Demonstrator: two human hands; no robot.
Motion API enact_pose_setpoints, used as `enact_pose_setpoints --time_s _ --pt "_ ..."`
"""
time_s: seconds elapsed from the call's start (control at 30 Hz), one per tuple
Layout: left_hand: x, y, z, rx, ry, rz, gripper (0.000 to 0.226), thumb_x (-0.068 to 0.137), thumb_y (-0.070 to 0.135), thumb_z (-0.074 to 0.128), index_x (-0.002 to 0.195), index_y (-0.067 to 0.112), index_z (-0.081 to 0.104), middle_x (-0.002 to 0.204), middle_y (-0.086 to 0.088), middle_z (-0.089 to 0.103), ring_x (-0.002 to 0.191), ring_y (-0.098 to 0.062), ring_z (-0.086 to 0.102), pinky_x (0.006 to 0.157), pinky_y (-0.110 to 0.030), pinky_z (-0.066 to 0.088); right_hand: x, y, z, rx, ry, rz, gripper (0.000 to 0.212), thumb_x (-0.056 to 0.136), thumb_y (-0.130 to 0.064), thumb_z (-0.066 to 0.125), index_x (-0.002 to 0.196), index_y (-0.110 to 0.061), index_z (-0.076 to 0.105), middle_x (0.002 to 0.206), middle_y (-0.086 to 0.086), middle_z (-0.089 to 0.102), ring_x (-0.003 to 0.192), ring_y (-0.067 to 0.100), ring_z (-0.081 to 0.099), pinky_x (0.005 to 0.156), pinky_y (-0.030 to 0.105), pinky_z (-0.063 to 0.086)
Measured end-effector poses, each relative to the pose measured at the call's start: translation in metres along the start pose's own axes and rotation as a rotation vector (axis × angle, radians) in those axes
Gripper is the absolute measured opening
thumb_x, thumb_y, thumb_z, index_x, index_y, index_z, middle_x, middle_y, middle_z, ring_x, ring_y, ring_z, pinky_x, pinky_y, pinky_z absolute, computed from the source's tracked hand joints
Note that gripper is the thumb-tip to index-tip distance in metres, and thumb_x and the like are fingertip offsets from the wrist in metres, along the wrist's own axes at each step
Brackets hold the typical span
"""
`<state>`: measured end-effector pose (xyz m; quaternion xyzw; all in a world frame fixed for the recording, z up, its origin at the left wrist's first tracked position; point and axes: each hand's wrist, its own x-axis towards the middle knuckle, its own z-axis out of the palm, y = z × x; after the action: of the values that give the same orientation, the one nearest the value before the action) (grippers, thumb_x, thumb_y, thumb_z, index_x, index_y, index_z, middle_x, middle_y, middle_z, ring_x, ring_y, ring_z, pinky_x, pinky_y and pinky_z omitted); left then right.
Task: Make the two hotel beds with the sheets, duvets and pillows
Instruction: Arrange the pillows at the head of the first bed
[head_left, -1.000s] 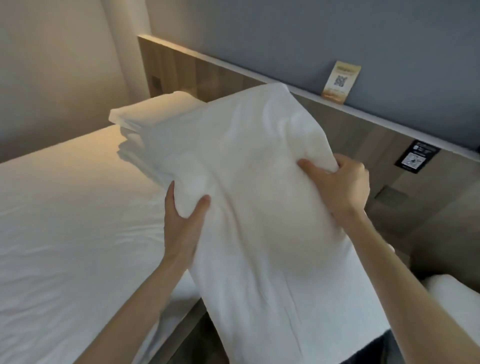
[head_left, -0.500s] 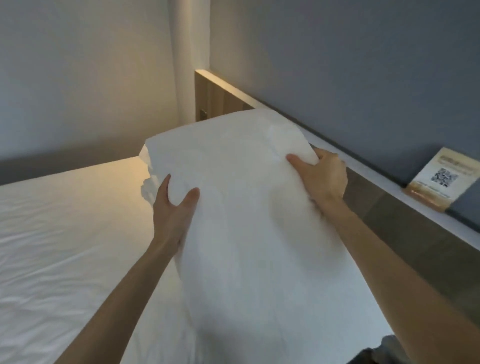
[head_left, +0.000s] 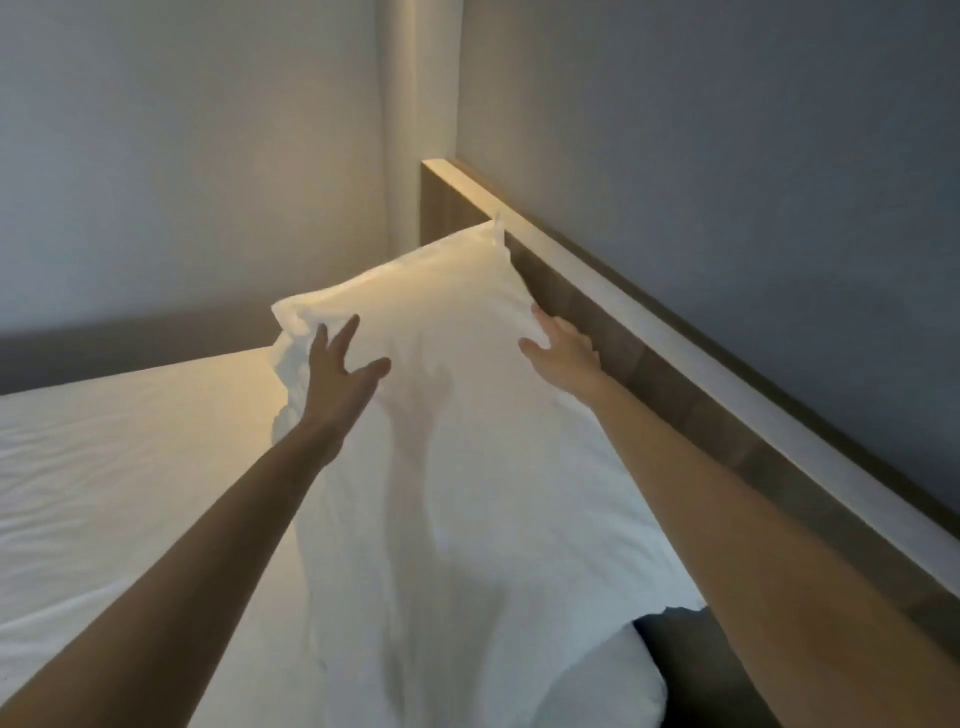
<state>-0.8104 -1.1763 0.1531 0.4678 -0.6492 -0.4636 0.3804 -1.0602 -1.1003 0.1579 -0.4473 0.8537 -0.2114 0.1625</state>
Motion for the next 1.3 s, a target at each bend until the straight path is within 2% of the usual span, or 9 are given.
enact_pose_setpoints --time_s 0.13,0.23,0.37,0.53,0.73,0.93,1.1,1.2,1.3 --pt "-0.021 -0.045 0.041 0.342 -0.217 0.029 0.055 0.097 0.035 0.053 0.148 0.031 0.033 0.162 -0.003 0.009 0.148 -0.027 0.006 0.119 -0.051 0.01 -0.016 0.028 0.058 -0.105 -0.135 0.019 0.05 0.104 -0.046 0.023 0.153 -0.042 0.014 0.164 -0.006 0.002 0.15 0.027 -0.001 0.116 0.059 -0.005" --pt "-0.028 -0.056 0.069 0.602 -0.295 0.014 0.053 0.1 0.042 0.04 0.15 0.036 0.025 0.162 -0.003 0.004 0.147 -0.034 -0.001 0.115 -0.06 0.009 -0.017 0.028 0.051 -0.025 0.007 -0.053 0.049 0.104 -0.04 0.031 0.152 -0.036 0.024 0.162 -0.005 0.014 0.149 0.024 0.008 0.116 0.061 -0.002" --pt "-0.03 -0.05 0.099 0.661 -0.14 0.161 0.052 0.101 0.049 0.026 0.151 0.039 0.017 0.162 0.005 -0.006 0.148 -0.03 -0.013 0.114 -0.058 -0.009 -0.027 0.038 0.04 -0.146 0.268 -0.163 0.048 0.101 -0.048 0.033 0.149 -0.041 0.028 0.16 -0.007 0.023 0.149 0.022 0.013 0.113 0.064 -0.005" --pt "-0.037 -0.102 0.123 0.923 -0.23 0.134 0.053 0.1 0.054 0.016 0.15 0.048 -0.001 0.161 0.006 -0.015 0.146 -0.039 -0.014 0.112 -0.066 -0.003 -0.057 0.068 0.107 -0.191 -0.037 0.107 0.054 0.094 -0.069 0.014 0.142 -0.061 -0.011 0.159 -0.018 -0.02 0.146 0.027 -0.022 0.101 0.079 -0.007" --pt "-0.048 -0.136 0.101 0.852 -0.206 0.048 0.06 0.1 0.052 0.02 0.152 0.038 -0.007 0.161 0.0 -0.018 0.147 -0.038 -0.011 0.113 -0.063 0.006 -0.085 0.092 0.111 -0.304 -0.016 -0.221 0.053 0.096 -0.066 0.021 0.144 -0.062 0.0 0.158 -0.023 -0.017 0.148 0.011 -0.016 0.112 0.066 -0.004" --pt "-0.061 -0.128 0.089 0.901 -0.276 0.073 0.066 0.099 0.05 0.025 0.155 0.025 -0.002 0.161 -0.012 -0.009 0.145 -0.044 -0.003 0.114 -0.058 0.016 -0.104 0.155 0.098 0.015 0.044 0.386 0.059 0.098 -0.061 0.02 0.153 -0.043 0.006 0.163 -0.003 0.006 0.149 0.03 0.007 0.114 0.064 0.005" --pt "-0.058 -0.092 0.091 0.982 -0.161 0.113 0.064 0.1 0.053 0.013 0.155 0.023 0.002 0.158 -0.025 -0.005 0.145 -0.047 -0.001 0.114 -0.062 0.01 -0.09 0.128 0.061 -0.086 0.276 0.053 0.047 0.104 -0.036 0.033 0.15 -0.027 0.033 0.156 0.005 0.032 0.143 0.029 0.027 0.114 0.061 0.021" --pt "-0.068 -0.067 0.116 0.965 -0.178 0.313 0.059 0.1 0.054 0.013 0.153 0.034 -0.002 0.16 -0.019 -0.011 0.145 -0.045 -0.008 0.114 -0.062 0.004 -0.091 0.101 0.065 -0.097 0.244 -0.052 0.046 0.105 -0.033 0.031 0.15 -0.036 0.029 0.157 -0.002 0.028 0.147 0.022 0.019 0.116 0.062 0.008" --pt "-0.085 -0.069 0.142 1.001 -0.323 0.257 0.06 0.096 0.061 0.016 0.15 0.045 -0.004 0.159 -0.01 -0.02 0.143 -0.046 -0.015 0.11 -0.068 0.0 -0.103 0.104 0.092 -0.091 0.095 0.078 0.048 0.103 -0.047 0.022 0.149 -0.053 0.009 0.162 -0.013 0.003 0.15 0.023 -0.001 0.11 0.068 -0.005"
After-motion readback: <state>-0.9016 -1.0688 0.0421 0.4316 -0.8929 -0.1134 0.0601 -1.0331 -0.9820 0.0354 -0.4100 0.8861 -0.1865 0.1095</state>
